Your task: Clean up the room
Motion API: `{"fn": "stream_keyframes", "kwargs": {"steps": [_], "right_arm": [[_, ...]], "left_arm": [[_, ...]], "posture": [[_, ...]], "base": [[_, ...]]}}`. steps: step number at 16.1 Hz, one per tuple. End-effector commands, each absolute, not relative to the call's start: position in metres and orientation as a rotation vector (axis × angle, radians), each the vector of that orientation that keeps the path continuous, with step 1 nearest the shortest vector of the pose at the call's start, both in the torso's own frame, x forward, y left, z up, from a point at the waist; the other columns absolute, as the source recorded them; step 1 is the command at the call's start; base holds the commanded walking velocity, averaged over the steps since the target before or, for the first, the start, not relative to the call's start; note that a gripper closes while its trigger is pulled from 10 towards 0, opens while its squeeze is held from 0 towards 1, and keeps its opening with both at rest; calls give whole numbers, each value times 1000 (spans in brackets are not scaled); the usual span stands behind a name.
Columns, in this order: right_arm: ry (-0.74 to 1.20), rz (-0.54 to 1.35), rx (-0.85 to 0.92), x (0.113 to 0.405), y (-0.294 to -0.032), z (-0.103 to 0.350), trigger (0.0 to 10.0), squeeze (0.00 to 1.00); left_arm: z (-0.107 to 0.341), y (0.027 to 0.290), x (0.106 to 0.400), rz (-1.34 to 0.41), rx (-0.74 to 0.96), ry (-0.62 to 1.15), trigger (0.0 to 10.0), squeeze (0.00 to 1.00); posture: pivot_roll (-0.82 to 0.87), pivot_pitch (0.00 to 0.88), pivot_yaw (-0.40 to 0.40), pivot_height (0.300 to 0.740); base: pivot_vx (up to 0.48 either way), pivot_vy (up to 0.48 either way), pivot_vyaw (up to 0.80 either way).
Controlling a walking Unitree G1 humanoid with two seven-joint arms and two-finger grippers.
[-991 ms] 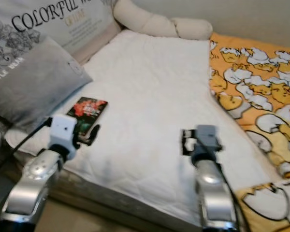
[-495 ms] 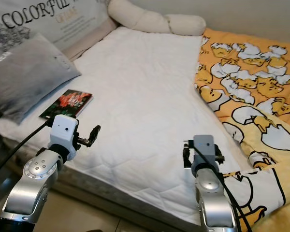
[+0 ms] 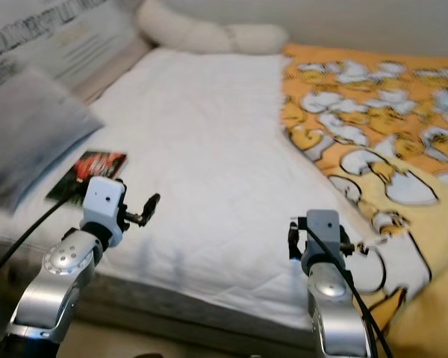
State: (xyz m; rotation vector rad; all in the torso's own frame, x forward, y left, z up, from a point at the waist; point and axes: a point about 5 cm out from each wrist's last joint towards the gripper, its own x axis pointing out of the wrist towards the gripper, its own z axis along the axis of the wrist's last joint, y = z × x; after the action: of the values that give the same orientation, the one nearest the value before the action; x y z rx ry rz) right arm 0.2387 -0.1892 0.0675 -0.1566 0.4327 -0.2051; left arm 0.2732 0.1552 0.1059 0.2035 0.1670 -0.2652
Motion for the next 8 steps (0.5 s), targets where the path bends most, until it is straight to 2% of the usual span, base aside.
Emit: {"fn": "stream_keyframes", "kwargs": {"steps": [1,2,4,7,8], "right_arm": [[414,-193,-139,240,-183,71,10000,1000],[412,-196,-137,240,-184,71,10000,1000],[410,-197,-135,239,-184,71,10000,1000],[401,-199,-132,240,-186,72,10000,827],[400,-197,-136,241,-186,72,10000,733]], "left_arm": [[107,162,275,-242,219,166,10000,220],[107,162,276,-241,231,161,10000,231],[108,161,276,-248,236,155,10000,239],[107,158,277,-241,240,156,10000,243],[107,158,277,-242,240,155,10000,239]], "posture": [[-6,0,18,740],[-5,0,17,740],[-6,0,17,740],[-8,0,16,740],[-6,0,15,740]], "base": [[0,465,-781],[0,0,-781],[0,-315,-781],[0,-480,-781],[0,-480,-781]]}}
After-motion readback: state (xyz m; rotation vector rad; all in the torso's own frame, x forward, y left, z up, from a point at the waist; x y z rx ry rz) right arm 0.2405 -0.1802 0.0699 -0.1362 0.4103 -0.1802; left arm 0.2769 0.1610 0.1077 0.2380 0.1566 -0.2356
